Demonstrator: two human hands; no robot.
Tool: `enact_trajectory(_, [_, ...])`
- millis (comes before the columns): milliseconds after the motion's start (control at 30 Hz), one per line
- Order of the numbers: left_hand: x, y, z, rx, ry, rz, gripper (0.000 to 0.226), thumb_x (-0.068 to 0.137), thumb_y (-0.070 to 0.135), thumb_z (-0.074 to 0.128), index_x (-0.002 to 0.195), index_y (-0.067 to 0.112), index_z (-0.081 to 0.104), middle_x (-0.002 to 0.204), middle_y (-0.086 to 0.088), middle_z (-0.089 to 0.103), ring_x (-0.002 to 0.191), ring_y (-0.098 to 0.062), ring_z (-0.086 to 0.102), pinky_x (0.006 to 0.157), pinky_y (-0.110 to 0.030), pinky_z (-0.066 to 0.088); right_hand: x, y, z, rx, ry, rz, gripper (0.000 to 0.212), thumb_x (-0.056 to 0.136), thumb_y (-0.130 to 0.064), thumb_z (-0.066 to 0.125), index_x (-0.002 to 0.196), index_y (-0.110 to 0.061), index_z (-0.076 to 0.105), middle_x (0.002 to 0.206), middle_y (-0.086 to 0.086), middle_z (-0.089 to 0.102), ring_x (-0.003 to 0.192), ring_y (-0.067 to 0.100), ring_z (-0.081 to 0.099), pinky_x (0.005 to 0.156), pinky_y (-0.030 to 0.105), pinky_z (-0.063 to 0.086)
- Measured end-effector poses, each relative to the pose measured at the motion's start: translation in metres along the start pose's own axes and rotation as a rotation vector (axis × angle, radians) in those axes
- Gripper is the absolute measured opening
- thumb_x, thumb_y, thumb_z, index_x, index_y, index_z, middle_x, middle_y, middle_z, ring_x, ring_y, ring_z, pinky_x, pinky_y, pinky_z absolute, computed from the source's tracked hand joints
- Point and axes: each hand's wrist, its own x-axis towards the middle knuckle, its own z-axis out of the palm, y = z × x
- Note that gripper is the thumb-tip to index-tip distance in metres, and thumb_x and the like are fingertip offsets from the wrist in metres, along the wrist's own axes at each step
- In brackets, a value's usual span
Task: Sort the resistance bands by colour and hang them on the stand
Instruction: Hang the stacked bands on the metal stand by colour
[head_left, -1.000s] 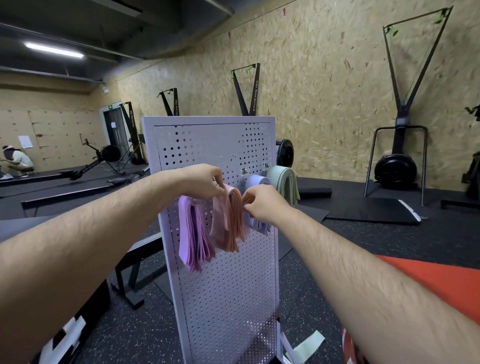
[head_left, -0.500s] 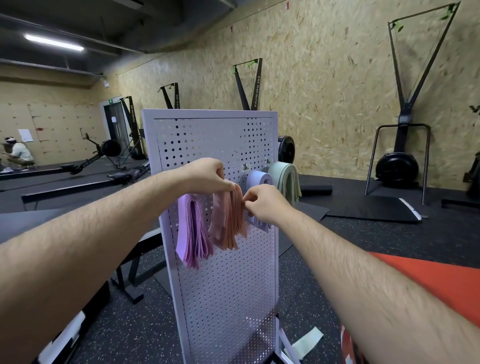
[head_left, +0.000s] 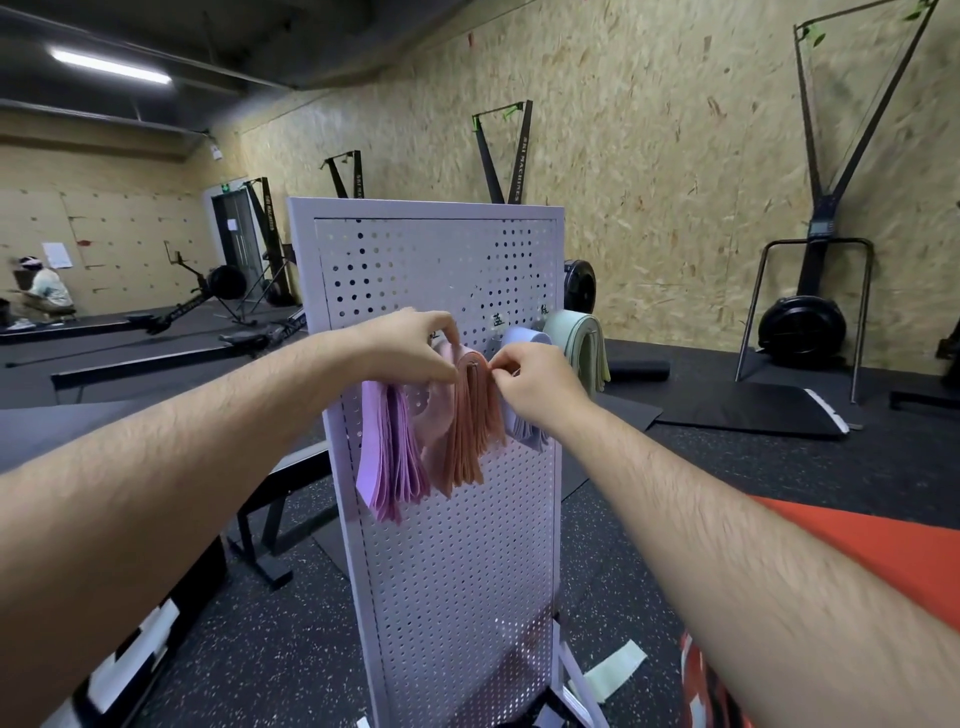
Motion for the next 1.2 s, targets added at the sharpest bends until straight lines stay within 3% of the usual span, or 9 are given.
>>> enact_trajectory(200, [0.005, 0.0, 0.007, 0.028, 0.073, 0.112, 0.041, 0.089, 0.033, 0.059, 0.13, 0.034, 0.058, 0.122, 0.01, 0.052, 0.1, -0.011, 0.058, 0.082, -0.03, 0.054, -0.005, -0.001, -0.001, -0.03, -0.032, -0.005, 0.024, 0.096, -0.014, 0.052, 0.105, -0.021, 0.073, 0.095, -0.006, 0.071, 0.089, 0.012, 0.063, 0.083, 0.031, 0.054])
enact_trajectory(433, [0.003, 0.0, 0.009, 0.051, 0.061, 0.098, 0.043, 0.085, 0.034, 0.055, 0.128, 0.037, 0.057, 0.131, 0.011, 0.047, 0.105, -0.013, 0.058, 0.09, -0.037, 0.054, -0.009, -0.005, -0.005, -0.103, -0.021, -0.02, 0.025, 0.096, -0.02, 0.048, 0.109, -0.026, 0.069, 0.084, -0.011, 0.065, 0.077, 0.012, 0.06, 0.073, 0.034, 0.055])
enact_trajectory(667, [0.0, 0.006, 0.01, 0.132, 0.061, 0.065, 0.045, 0.088, 0.036, 0.049, 0.133, 0.038, 0.052, 0.134, 0.007, 0.046, 0.116, -0.019, 0.053, 0.094, -0.043, 0.051, -0.015, -0.011, -0.009, -0.172, -0.02, -0.032, 0.028, 0.096, -0.021, 0.045, 0.114, -0.029, 0.065, 0.09, -0.009, 0.067, 0.074, 0.009, 0.061, 0.067, 0.033, 0.056])
enact_trajectory(767, [-0.005, 0.008, 0.014, 0.179, 0.084, 0.077, 0.045, 0.09, 0.037, 0.048, 0.135, 0.035, 0.052, 0.136, 0.004, 0.048, 0.121, -0.021, 0.05, 0.099, -0.044, 0.046, -0.019, -0.015, -0.013, -0.205, -0.021, -0.035, 0.028, 0.096, -0.023, 0.046, 0.117, -0.028, 0.064, 0.098, -0.008, 0.069, 0.08, 0.014, 0.063, 0.071, 0.036, 0.056])
enact_trajectory(833, [-0.01, 0.011, 0.018, 0.31, 0.189, 0.124, 0.041, 0.095, 0.041, 0.044, 0.134, 0.032, 0.054, 0.135, 0.001, 0.051, 0.124, -0.024, 0.047, 0.103, -0.043, 0.04, -0.025, -0.017, -0.017, -0.251, -0.017, -0.042, 0.03, 0.096, -0.024, 0.047, 0.121, -0.028, 0.063, 0.103, -0.008, 0.069, 0.088, 0.018, 0.064, 0.075, 0.037, 0.056])
enact_trajectory(900, [-0.021, 0.018, 0.024, 0.415, 0.332, 0.196, 0.036, 0.096, 0.038, 0.044, 0.128, 0.029, 0.058, 0.13, -0.001, 0.053, 0.121, -0.026, 0.046, 0.102, -0.041, 0.034, -0.034, -0.017, -0.023, -0.298, -0.005, -0.071, 0.03, 0.096, -0.026, 0.047, 0.122, -0.028, 0.062, 0.107, -0.007, 0.069, 0.095, 0.021, 0.064, 0.078, 0.038, 0.055])
enact_trajectory(1000, [-0.048, 0.038, 0.045, 0.385, 0.46, 0.312, 0.033, 0.089, 0.028, 0.05, 0.12, 0.022, 0.062, 0.123, -0.001, 0.055, 0.117, -0.026, 0.047, 0.097, -0.038, 0.035, -0.062, -0.011, -0.031, -0.348, 0.008, -0.13, 0.029, 0.098, -0.028, 0.047, 0.124, -0.026, 0.06, 0.115, -0.004, 0.066, 0.102, 0.021, 0.062, 0.079, 0.039, 0.054])
enact_trajectory(1100, [-0.077, 0.057, 0.085, 0.269, 0.429, 0.391, 0.04, 0.085, 0.034, 0.047, 0.121, 0.023, 0.06, 0.117, 0.001, 0.057, 0.11, -0.024, 0.051, 0.09, -0.038, 0.042, -0.102, 0.009, -0.034, -0.375, -0.013, -0.13, 0.024, 0.097, -0.029, 0.048, 0.117, -0.026, 0.06, 0.11, -0.003, 0.064, 0.101, 0.023, 0.061, 0.079, 0.04, 0.054])
enact_trajectory(1200, [-0.094, 0.065, 0.148, 0.182, 0.262, 0.387, 0.043, 0.086, 0.035, 0.049, 0.127, 0.024, 0.054, 0.118, 0.001, 0.057, 0.109, -0.024, 0.053, 0.088, -0.042, 0.047, -0.149, 0.046, -0.023, -0.4, -0.062, -0.078, 0.027, 0.099, -0.028, 0.046, 0.12, -0.025, 0.061, 0.111, -0.001, 0.065, 0.103, 0.024, 0.059, 0.081, 0.041, 0.052])
